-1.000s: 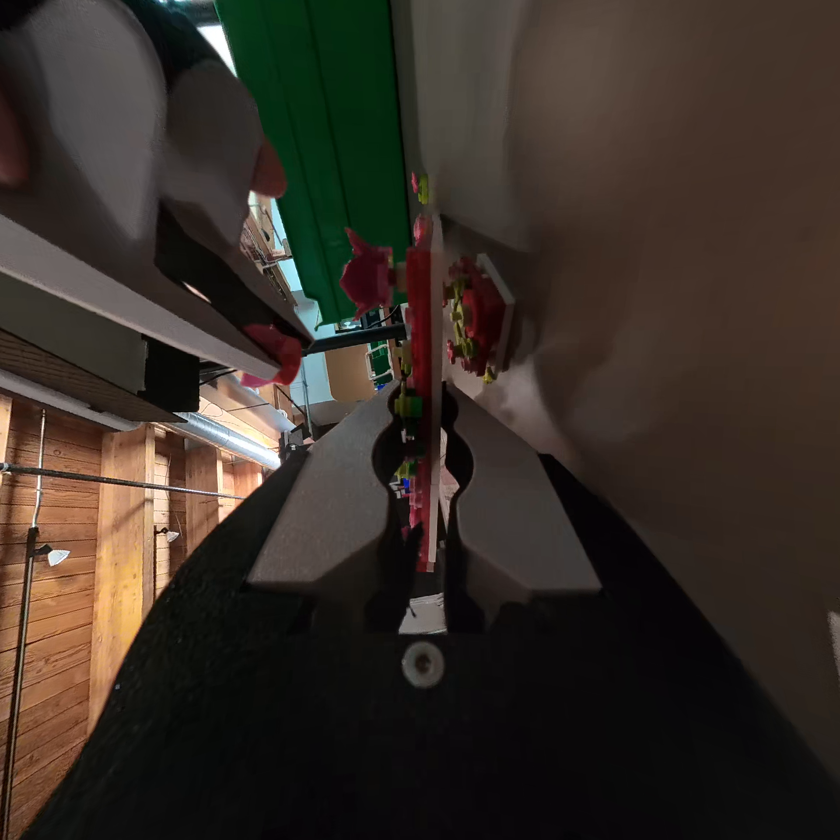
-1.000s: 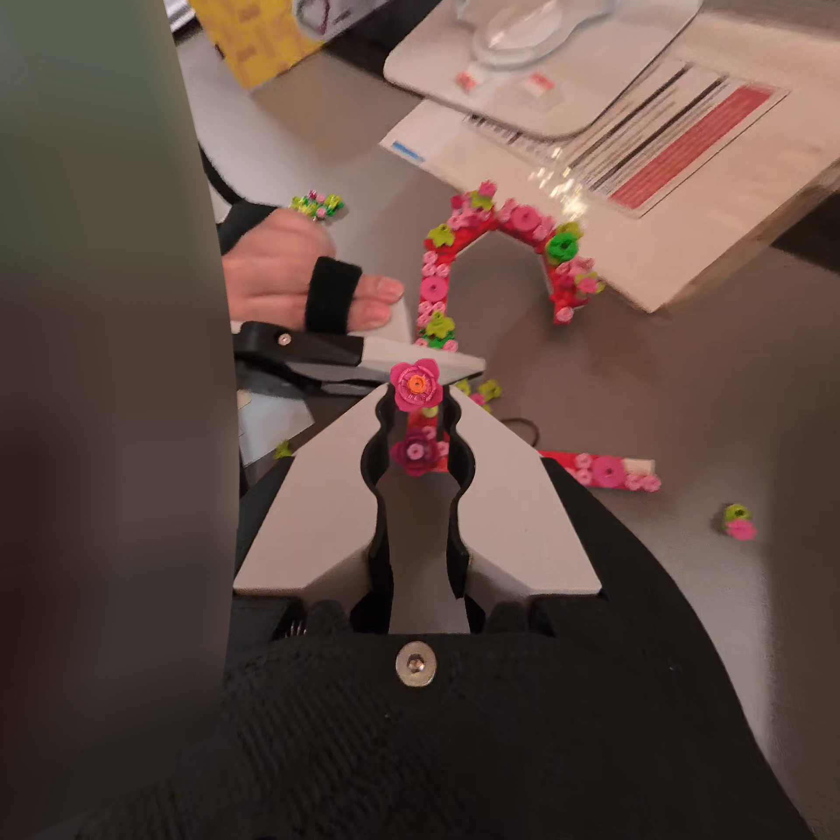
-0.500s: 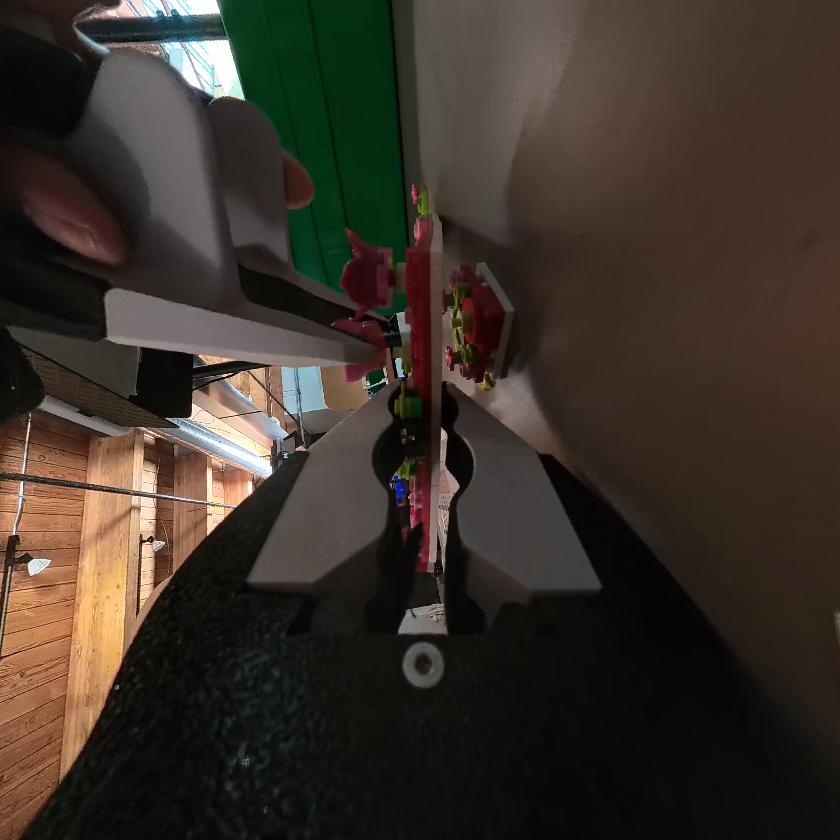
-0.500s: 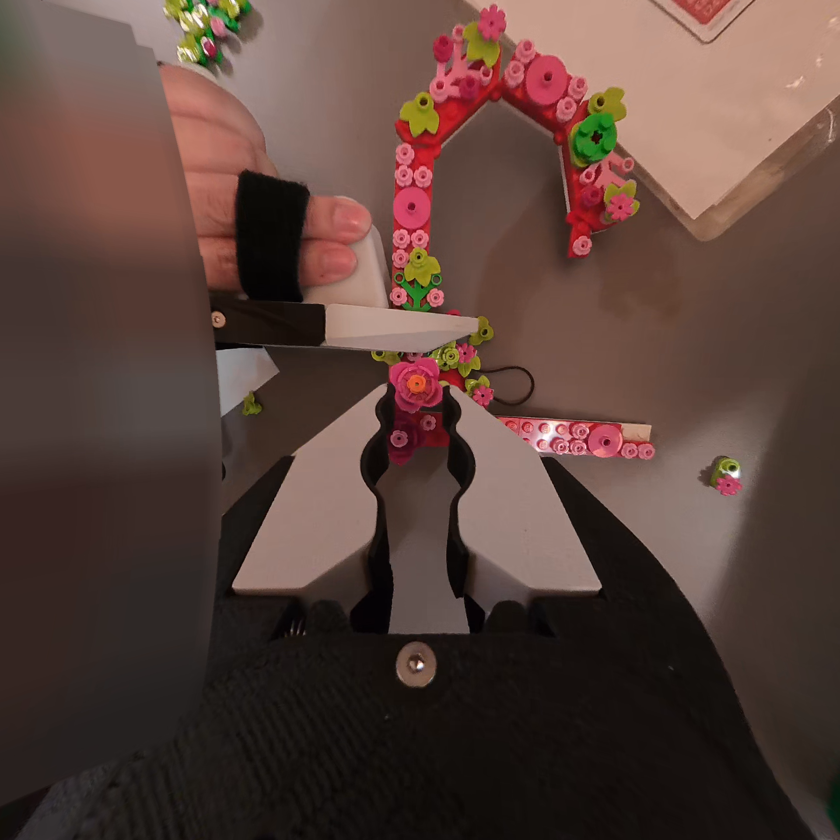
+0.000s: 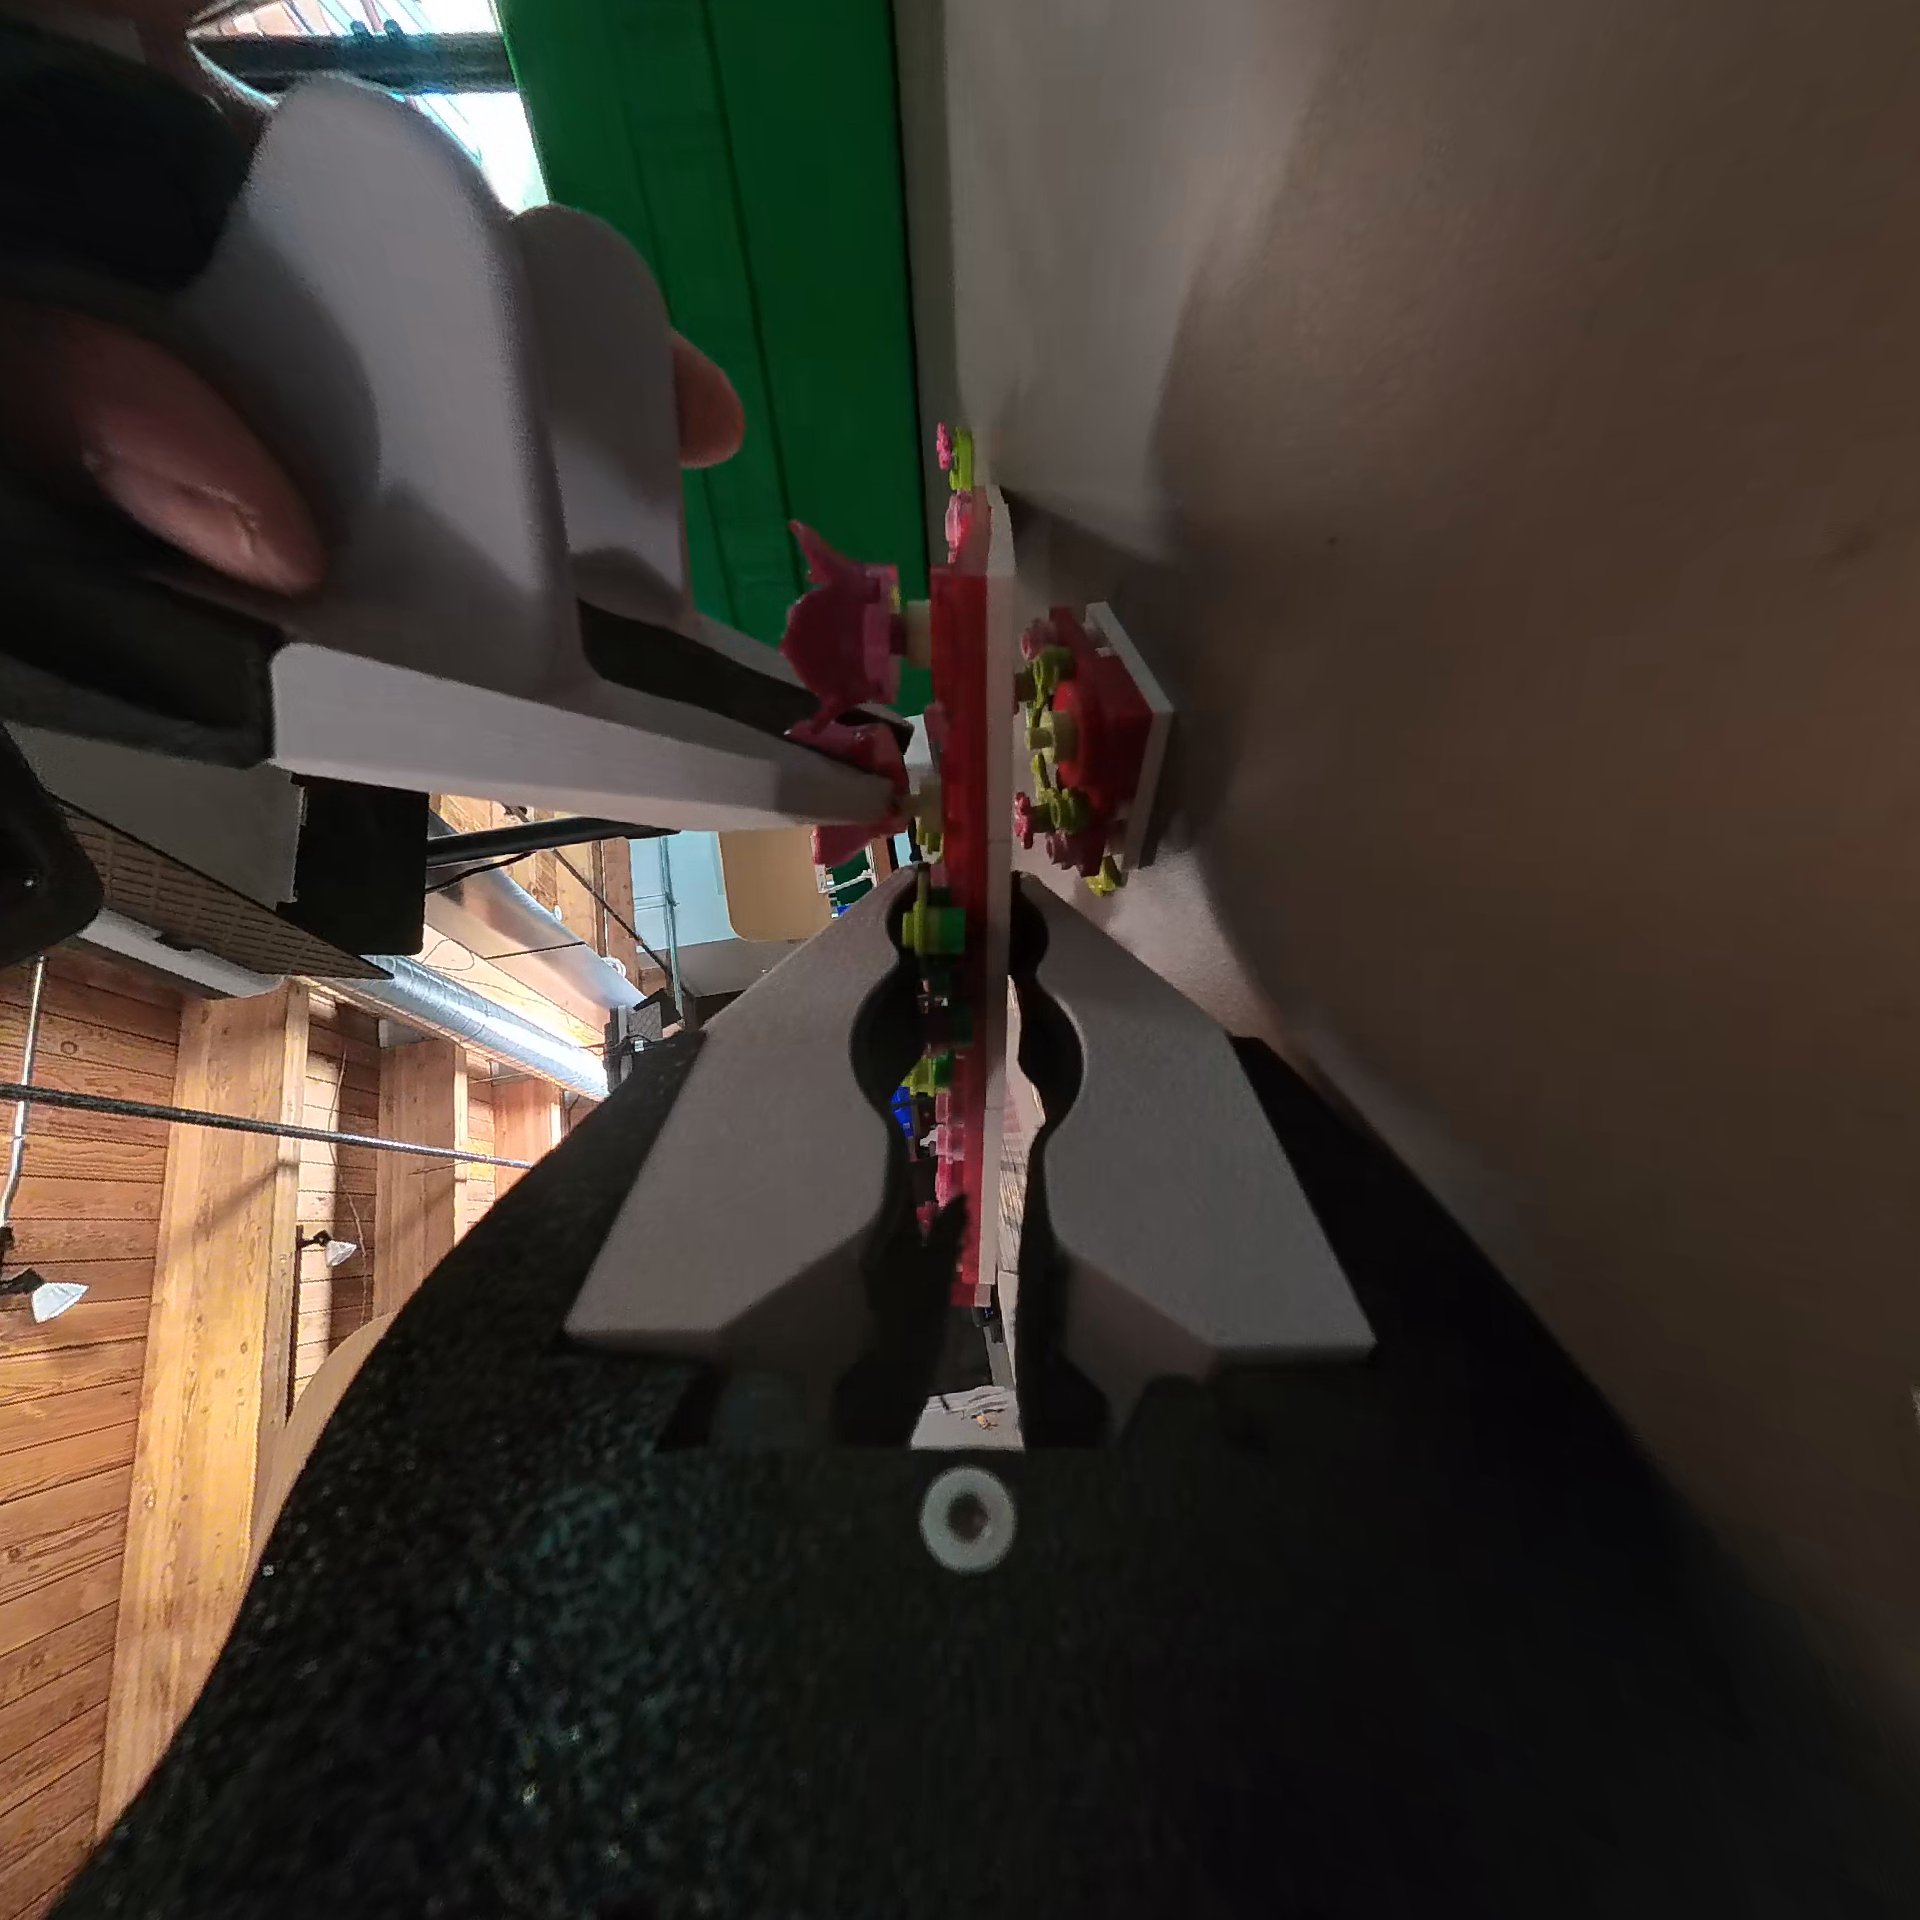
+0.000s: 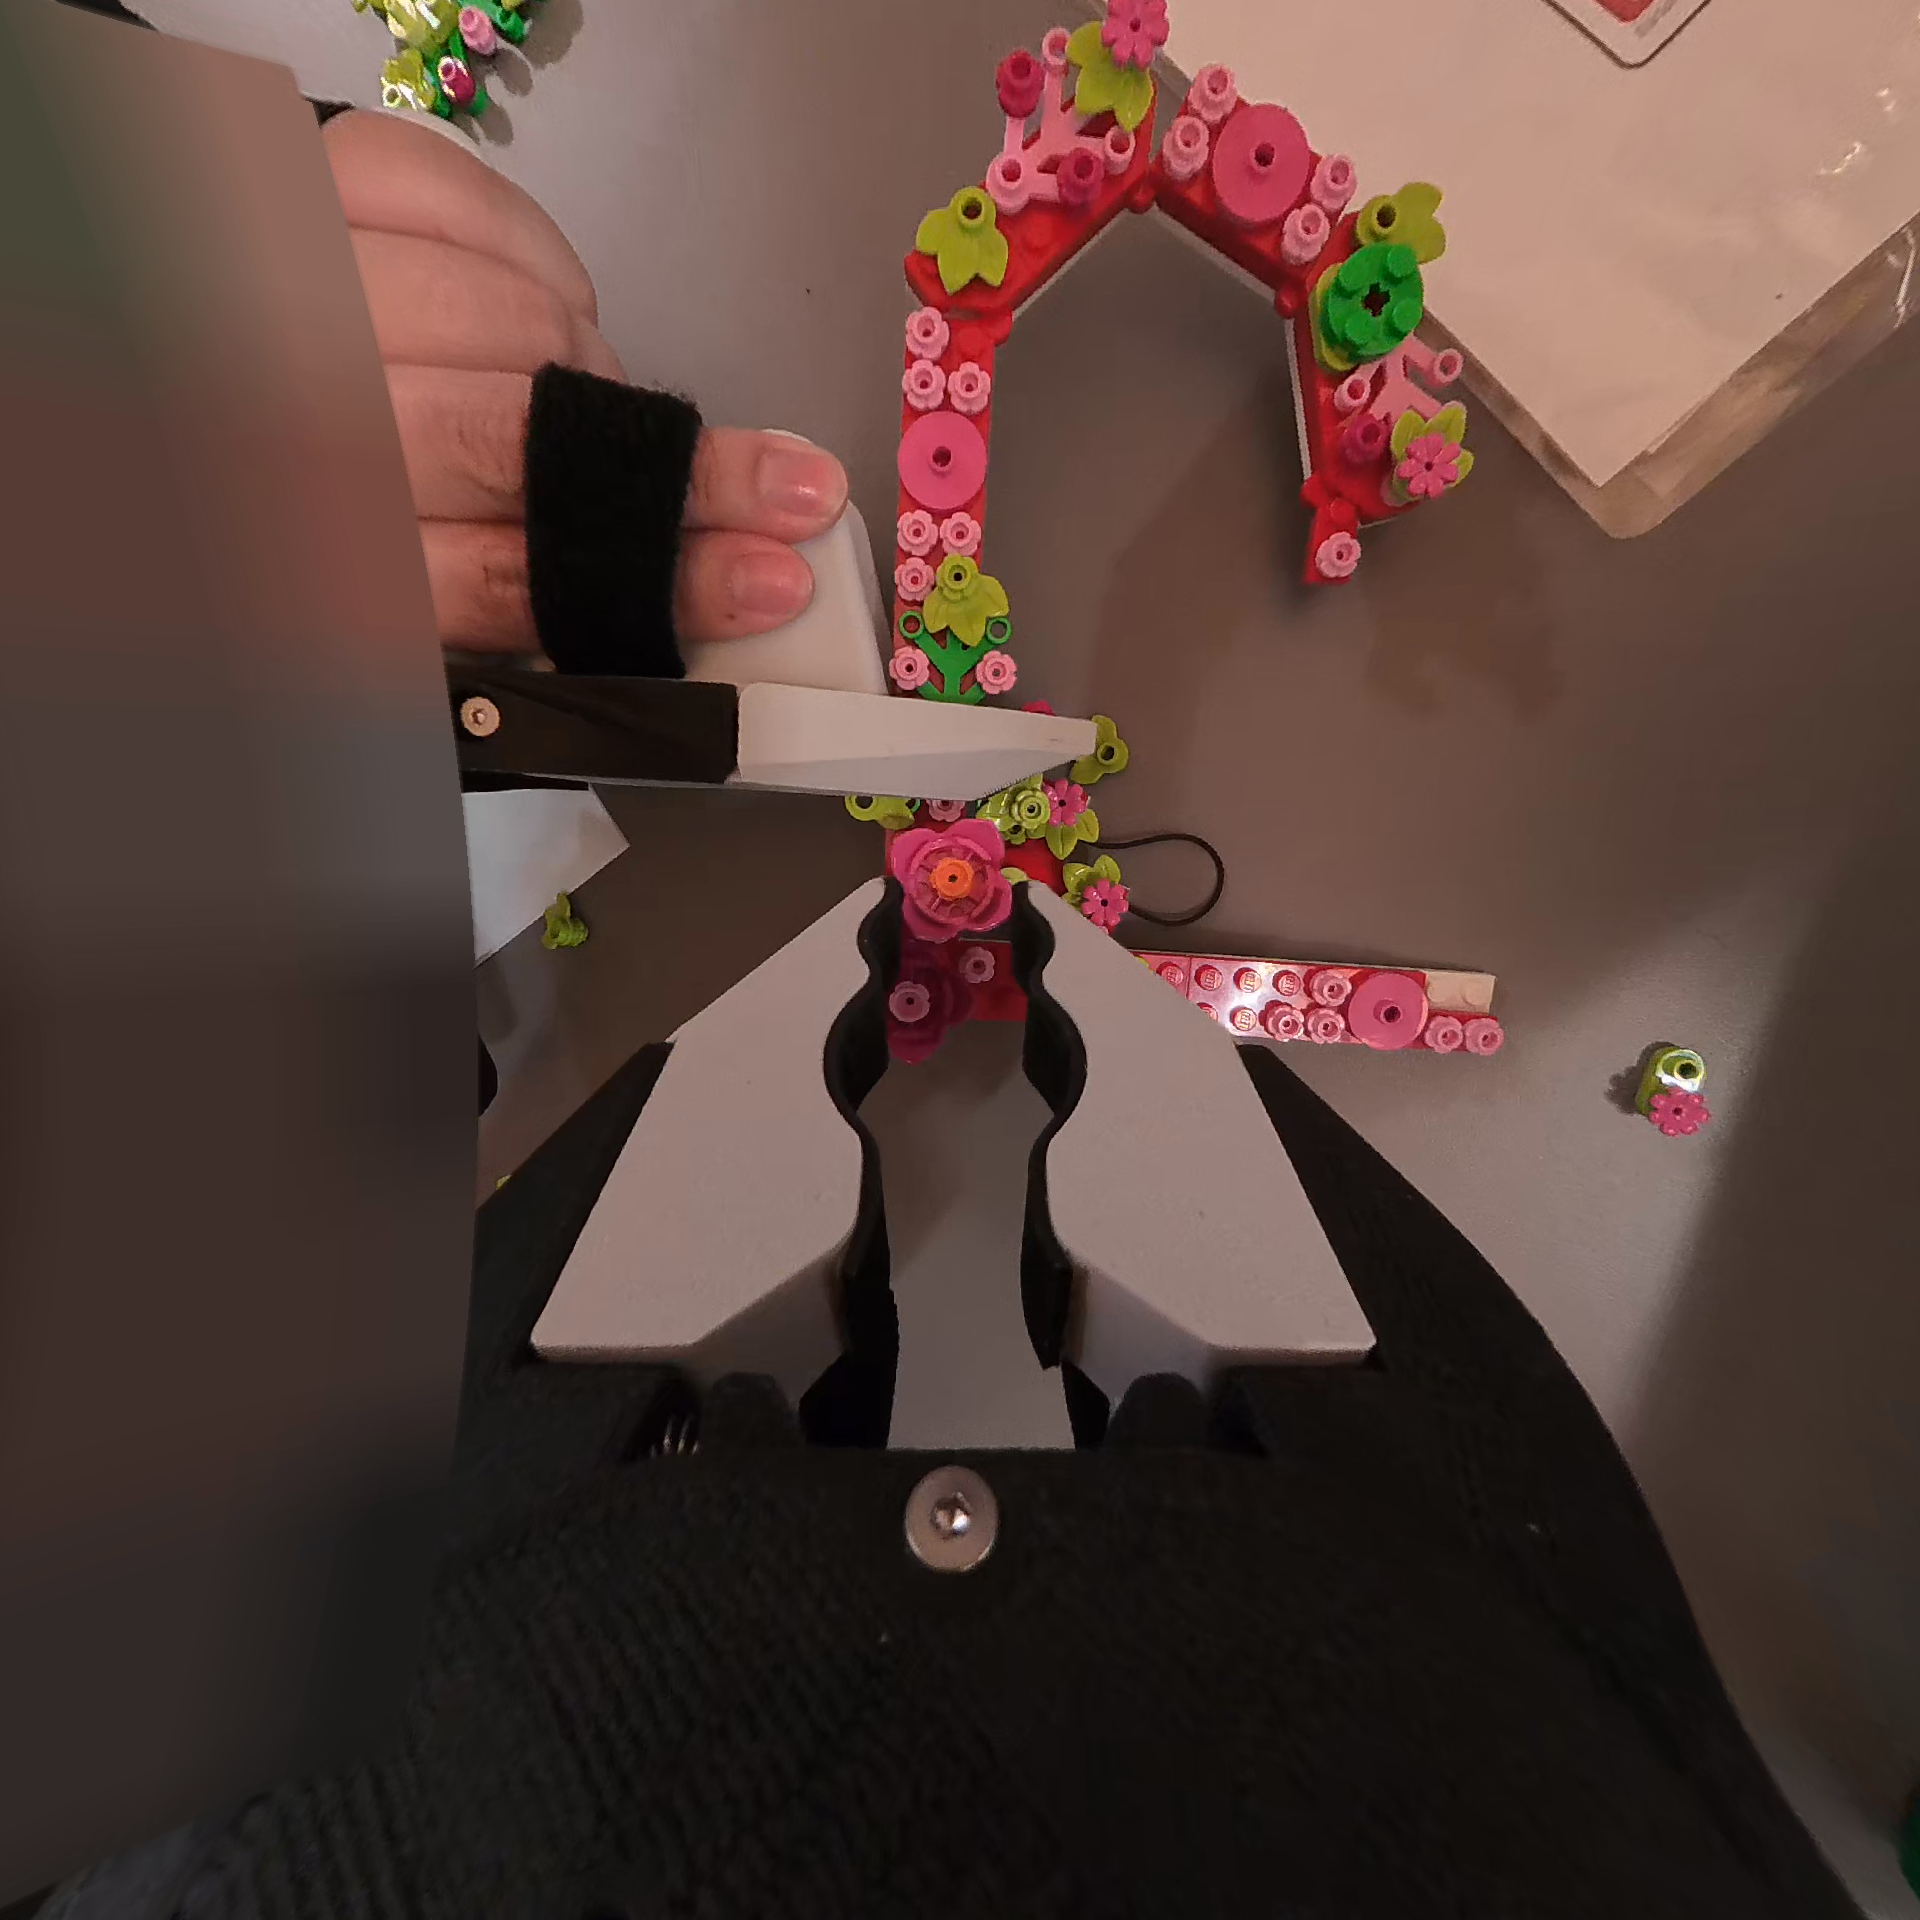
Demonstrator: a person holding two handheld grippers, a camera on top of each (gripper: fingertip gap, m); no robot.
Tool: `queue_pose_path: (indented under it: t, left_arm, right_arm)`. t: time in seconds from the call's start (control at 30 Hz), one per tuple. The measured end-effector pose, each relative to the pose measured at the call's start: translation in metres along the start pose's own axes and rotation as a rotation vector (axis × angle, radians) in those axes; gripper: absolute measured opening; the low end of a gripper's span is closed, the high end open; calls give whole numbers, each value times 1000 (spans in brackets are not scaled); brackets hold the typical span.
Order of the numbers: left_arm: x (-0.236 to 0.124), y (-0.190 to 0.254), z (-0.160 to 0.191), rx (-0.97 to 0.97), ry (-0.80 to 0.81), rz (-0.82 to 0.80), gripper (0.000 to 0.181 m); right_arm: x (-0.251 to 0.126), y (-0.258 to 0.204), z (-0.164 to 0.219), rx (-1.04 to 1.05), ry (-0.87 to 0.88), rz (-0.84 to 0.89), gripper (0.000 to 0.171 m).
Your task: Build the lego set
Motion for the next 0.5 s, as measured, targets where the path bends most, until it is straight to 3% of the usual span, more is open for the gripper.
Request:
queue_pose_path:
  t: [0.5]
  left_arm:
    - [0,0,0,-9,1,11,10]
  right_arm:
    - [1,-8,-1,-74,-26,80,19]
Point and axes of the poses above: each gripper's, where its closed fingertips meet, x out along the fingers, z out of its underside, y = z × x across the jaws, the point moved 10 cm from there along -x, back along the fingers, and after that the axes turned 5 degrees about -y, right-handed, at the moved point
